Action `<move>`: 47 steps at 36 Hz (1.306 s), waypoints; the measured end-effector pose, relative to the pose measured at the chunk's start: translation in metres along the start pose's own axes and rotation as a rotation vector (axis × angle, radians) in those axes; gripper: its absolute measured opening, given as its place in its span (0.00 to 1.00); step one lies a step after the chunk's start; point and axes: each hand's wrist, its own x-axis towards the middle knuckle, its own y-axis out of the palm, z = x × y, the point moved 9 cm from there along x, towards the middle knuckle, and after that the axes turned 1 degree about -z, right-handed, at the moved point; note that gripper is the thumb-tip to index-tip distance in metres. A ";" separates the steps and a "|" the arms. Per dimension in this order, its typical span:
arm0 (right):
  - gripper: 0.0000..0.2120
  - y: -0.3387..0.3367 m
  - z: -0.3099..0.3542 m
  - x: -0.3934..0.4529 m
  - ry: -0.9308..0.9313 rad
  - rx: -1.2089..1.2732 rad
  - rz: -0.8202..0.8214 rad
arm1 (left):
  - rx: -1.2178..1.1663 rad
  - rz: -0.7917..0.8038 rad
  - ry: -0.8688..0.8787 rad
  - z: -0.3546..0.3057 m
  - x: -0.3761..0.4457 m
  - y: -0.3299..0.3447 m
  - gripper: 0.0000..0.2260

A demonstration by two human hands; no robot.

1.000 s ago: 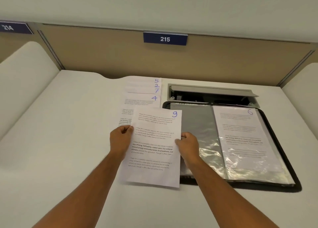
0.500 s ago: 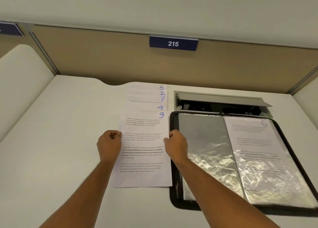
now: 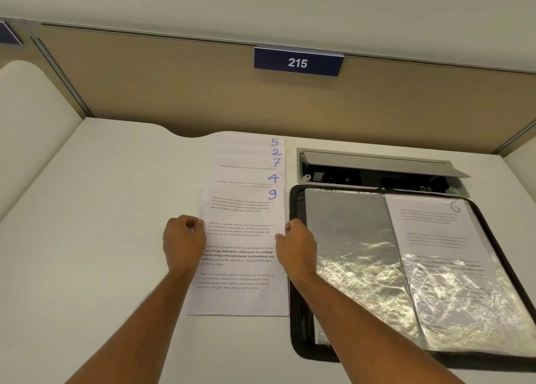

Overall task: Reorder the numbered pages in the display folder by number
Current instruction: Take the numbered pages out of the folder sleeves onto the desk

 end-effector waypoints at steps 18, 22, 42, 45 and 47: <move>0.09 0.002 -0.005 0.004 0.020 0.067 -0.012 | 0.032 -0.011 0.011 -0.003 0.002 0.001 0.05; 0.10 0.001 -0.006 0.004 0.018 0.091 -0.025 | 0.018 -0.013 0.005 -0.005 0.001 0.000 0.05; 0.03 -0.033 -0.020 -0.007 -0.075 0.057 -0.100 | 0.043 -0.024 0.047 -0.026 -0.017 -0.003 0.12; 0.03 -0.047 -0.036 -0.013 -0.094 0.029 -0.138 | 0.035 -0.018 0.108 -0.042 -0.031 0.003 0.12; 0.03 -0.058 -0.048 -0.020 -0.107 0.010 -0.166 | 0.018 0.010 0.143 -0.052 -0.043 0.010 0.11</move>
